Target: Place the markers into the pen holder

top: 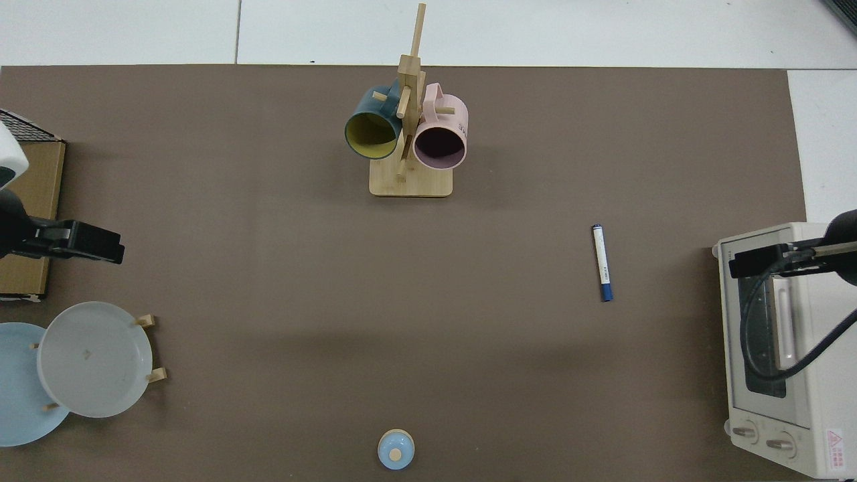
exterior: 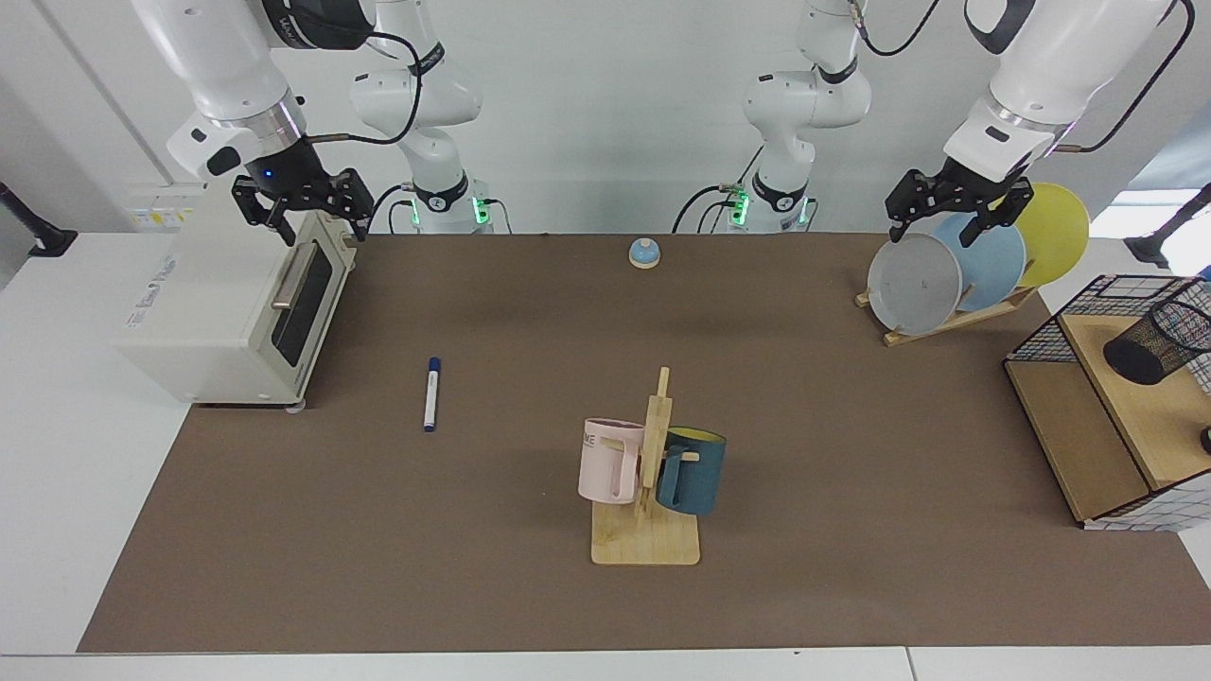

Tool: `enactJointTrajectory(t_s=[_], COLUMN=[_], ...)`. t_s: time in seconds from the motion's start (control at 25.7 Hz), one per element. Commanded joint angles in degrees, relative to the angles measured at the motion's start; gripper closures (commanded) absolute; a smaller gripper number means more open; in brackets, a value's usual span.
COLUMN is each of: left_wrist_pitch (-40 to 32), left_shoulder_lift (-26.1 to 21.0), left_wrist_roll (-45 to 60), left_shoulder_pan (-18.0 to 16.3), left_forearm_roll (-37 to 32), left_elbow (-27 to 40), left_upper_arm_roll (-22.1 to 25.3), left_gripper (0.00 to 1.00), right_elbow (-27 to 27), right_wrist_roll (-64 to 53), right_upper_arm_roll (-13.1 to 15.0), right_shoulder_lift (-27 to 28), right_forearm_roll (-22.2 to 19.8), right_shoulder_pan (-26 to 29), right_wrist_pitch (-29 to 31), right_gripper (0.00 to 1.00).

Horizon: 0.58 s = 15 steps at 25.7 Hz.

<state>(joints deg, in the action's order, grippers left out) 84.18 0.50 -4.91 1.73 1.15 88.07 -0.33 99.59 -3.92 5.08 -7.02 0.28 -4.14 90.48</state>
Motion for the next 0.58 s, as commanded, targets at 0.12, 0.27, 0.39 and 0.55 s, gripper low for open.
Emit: enactJointTrajectory(t_s=[0.12, 0.27, 0.39, 0.55], left_wrist_pitch=[-1.12, -1.12, -1.12, -1.12], left_shoulder_lift=[-0.50, -0.50, -0.50, -0.50], left_wrist_roll=[-0.10, -0.10, -0.10, -0.10], left_shoulder_pan=[-0.58, -0.58, -0.58, -0.58], left_forearm_roll=[0.61, 0.61, 0.61, 0.61], left_elbow=[-1.32, -1.32, -1.32, -1.32], left_upper_arm_roll=[-0.29, -0.29, -0.29, -0.29], left_gripper=[0.00, 0.00, 0.00, 0.00], right_elbow=[1.40, 1.40, 1.57, 2.19], right_wrist_roll=[-0.92, -0.74, -1.18, -1.18], right_upper_arm_roll=[-0.33, -0.33, -0.33, -0.33], right_shoulder_lift=[-0.89, -0.89, -0.89, -0.89], right_forearm_roll=[-0.63, -0.63, -0.98, -1.07], right_shoulder_pan=[0.63, 0.80, 0.72, 0.46], right_wrist_pitch=[1.63, 1.72, 3.47, 4.62], right_gripper=[0.00, 0.00, 0.00, 0.00])
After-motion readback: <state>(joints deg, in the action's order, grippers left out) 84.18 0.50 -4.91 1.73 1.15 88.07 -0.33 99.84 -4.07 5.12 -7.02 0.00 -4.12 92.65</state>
